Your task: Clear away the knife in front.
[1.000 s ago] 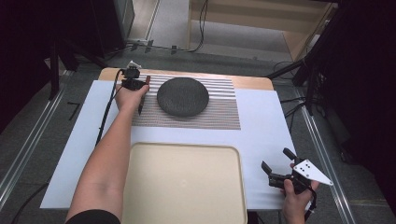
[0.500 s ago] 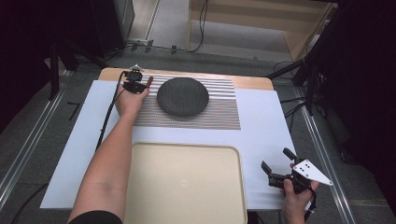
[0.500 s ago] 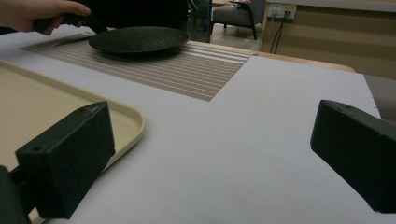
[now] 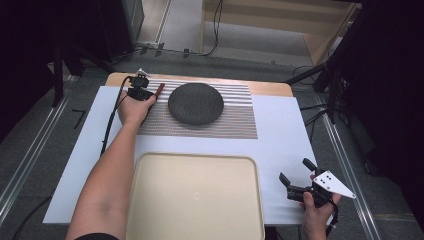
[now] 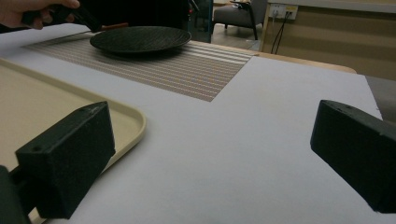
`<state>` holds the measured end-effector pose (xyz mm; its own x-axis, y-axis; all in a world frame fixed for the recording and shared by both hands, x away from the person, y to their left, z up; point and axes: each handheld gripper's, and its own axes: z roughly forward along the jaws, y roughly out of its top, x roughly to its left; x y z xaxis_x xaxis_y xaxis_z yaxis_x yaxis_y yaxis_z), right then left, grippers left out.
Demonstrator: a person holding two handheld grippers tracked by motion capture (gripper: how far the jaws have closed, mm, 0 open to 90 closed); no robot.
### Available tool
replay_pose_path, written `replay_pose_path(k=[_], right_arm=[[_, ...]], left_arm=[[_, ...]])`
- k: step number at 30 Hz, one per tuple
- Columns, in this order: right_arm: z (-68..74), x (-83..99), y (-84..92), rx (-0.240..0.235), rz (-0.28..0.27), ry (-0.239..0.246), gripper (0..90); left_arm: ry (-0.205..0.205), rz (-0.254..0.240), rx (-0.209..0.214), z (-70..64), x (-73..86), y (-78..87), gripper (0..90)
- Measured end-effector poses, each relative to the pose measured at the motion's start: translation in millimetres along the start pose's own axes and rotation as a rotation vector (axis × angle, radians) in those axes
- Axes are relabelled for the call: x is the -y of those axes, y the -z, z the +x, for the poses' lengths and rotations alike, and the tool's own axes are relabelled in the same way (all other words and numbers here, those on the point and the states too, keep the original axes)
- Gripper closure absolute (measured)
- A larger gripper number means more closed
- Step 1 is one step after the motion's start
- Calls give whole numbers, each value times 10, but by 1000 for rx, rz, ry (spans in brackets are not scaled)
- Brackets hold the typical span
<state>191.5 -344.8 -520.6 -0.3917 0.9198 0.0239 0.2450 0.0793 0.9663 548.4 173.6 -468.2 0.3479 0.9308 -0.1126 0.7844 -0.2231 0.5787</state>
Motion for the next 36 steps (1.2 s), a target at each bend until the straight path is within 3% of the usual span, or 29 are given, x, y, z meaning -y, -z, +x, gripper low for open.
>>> replay_pose_path(k=[12, 36], right_arm=[[4, 0, -3, 0, 3, -1, 0], [13, -1, -7, 2, 9, 11, 0]], left_arm=[[14, -22, 70, 17, 6, 272, 776], [-74, -72, 143, -183, 302, 709, 776]])
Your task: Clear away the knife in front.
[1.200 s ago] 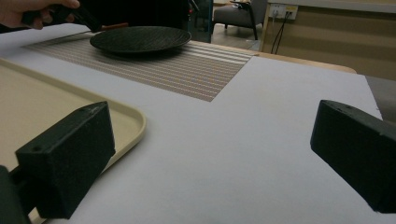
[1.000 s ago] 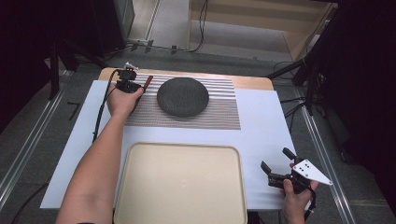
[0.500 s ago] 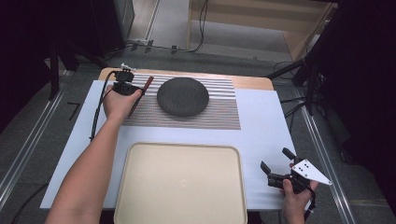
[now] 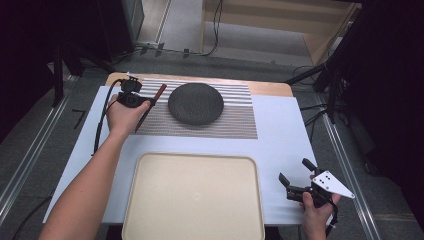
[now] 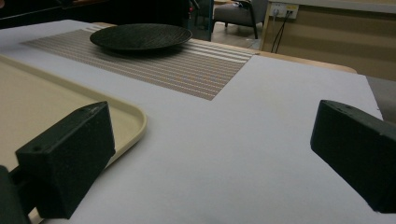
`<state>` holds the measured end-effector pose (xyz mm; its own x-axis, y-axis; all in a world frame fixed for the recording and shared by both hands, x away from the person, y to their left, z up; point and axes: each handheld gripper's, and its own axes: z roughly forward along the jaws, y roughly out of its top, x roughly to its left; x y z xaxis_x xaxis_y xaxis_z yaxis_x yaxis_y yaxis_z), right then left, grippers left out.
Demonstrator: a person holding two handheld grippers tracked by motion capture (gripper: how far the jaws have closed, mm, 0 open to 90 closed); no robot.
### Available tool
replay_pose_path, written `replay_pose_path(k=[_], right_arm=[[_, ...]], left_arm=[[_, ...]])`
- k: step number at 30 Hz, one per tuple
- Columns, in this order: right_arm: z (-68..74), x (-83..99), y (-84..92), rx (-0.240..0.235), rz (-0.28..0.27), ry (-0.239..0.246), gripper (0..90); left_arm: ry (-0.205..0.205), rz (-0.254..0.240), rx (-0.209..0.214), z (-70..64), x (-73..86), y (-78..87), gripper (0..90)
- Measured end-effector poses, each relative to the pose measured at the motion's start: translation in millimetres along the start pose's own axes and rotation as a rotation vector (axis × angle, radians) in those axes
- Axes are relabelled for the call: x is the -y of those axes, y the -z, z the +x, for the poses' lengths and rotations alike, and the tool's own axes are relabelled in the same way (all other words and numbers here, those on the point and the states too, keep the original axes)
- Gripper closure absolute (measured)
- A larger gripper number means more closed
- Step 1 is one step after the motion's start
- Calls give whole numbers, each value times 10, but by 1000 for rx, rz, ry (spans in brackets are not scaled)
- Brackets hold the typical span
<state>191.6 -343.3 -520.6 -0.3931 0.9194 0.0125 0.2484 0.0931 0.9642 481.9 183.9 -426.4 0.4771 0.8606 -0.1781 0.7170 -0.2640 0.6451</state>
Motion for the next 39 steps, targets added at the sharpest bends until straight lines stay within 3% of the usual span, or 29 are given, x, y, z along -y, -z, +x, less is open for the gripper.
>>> replay_pose_path(k=[13, 39], right_arm=[[1, 0, -1, 0, 0, 4, 0], [10, -2, -4, 0, 5, 8, 0]], left_arm=[[-56, -9, 32, -201, 175, 95, 775], [-82, -29, 113, -426, 626, 311, 775]])
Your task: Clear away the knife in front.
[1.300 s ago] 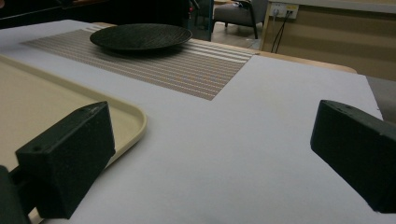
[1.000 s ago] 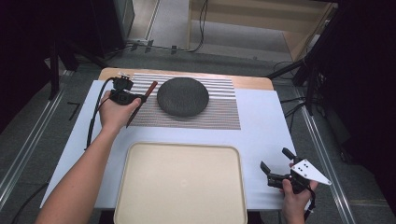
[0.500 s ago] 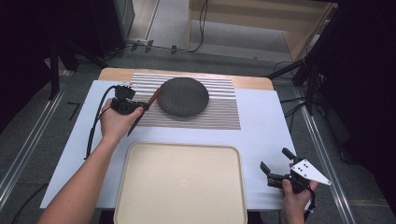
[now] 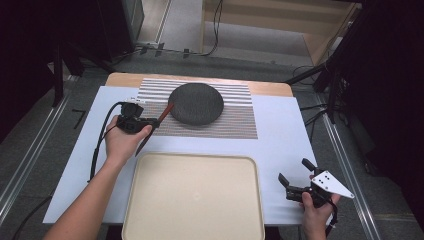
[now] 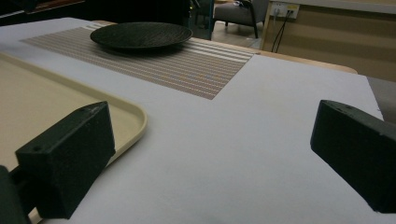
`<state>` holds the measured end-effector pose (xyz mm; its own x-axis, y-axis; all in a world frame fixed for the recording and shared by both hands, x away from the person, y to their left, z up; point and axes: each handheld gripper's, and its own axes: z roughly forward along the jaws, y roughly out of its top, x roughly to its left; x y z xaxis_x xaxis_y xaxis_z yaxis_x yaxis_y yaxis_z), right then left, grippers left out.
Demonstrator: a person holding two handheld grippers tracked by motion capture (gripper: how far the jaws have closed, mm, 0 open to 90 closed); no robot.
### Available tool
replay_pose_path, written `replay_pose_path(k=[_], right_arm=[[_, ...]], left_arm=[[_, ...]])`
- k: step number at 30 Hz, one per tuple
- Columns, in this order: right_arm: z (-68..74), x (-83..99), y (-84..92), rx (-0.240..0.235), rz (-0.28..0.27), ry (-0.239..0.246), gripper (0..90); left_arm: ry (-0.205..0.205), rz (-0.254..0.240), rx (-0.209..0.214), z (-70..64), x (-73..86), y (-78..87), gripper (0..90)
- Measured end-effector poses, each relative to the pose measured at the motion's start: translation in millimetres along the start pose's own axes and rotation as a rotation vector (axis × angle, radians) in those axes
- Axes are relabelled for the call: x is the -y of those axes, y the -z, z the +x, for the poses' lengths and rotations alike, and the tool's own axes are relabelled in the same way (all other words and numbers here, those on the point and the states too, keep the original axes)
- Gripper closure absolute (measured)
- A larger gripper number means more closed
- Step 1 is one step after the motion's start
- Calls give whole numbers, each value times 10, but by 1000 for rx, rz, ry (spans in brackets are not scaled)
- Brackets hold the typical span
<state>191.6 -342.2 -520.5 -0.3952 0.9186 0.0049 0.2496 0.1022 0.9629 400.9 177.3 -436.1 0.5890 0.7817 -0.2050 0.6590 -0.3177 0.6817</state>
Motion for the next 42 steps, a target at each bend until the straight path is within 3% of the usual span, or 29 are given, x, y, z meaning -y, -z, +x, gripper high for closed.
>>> replay_pose_path(k=[17, 30, 42], right_arm=[[4, -1, -2, 0, 2, 2, 0], [1, 0, -1, -1, 1, -1, 0], [-2, 1, 0, 0, 0, -3, 0]], left_arm=[[-48, -9, 45, -262, 294, 196, 775], [-36, -23, 81, -465, 602, 318, 775], [-35, -17, 70, -566, 835, 409, 775]])
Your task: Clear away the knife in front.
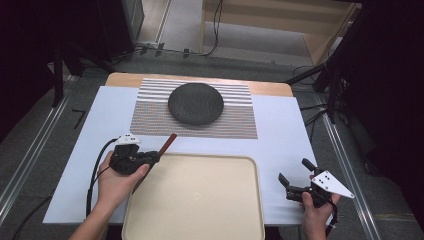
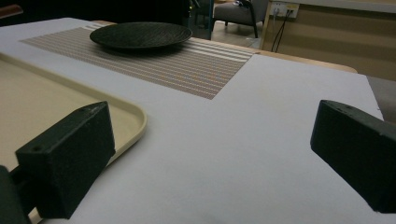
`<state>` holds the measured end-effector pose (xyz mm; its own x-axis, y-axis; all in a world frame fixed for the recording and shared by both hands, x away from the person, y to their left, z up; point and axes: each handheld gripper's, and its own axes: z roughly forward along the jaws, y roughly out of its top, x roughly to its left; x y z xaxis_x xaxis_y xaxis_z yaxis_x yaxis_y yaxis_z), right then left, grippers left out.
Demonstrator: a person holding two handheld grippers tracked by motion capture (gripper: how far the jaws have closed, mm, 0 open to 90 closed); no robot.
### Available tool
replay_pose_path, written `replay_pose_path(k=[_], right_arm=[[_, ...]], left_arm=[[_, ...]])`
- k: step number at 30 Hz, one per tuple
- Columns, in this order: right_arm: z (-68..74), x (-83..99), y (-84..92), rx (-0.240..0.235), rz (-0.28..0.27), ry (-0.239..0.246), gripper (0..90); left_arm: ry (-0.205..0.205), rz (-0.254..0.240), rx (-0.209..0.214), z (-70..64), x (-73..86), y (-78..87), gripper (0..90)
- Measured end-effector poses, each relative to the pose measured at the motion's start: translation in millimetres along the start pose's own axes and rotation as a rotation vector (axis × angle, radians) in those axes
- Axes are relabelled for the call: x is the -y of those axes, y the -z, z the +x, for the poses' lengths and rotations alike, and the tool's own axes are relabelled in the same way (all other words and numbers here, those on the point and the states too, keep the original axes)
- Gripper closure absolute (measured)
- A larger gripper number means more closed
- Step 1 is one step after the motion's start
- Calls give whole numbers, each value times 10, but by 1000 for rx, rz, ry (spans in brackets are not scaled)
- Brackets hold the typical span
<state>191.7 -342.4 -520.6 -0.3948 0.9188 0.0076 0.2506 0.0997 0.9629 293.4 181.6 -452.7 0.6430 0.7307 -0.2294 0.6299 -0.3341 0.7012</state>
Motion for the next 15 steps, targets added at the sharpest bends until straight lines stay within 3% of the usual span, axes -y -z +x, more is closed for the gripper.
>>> replay_pose_path(k=[6, 15], right_arm=[[-2, 0, 0, 0, -1, 1, 0], [-2, 0, 1, 0, -1, 2, 0]], left_arm=[[-10, 14, -6, -74, 103, 26, 774], [-7, -4, -18, -185, 265, 84, 775]])
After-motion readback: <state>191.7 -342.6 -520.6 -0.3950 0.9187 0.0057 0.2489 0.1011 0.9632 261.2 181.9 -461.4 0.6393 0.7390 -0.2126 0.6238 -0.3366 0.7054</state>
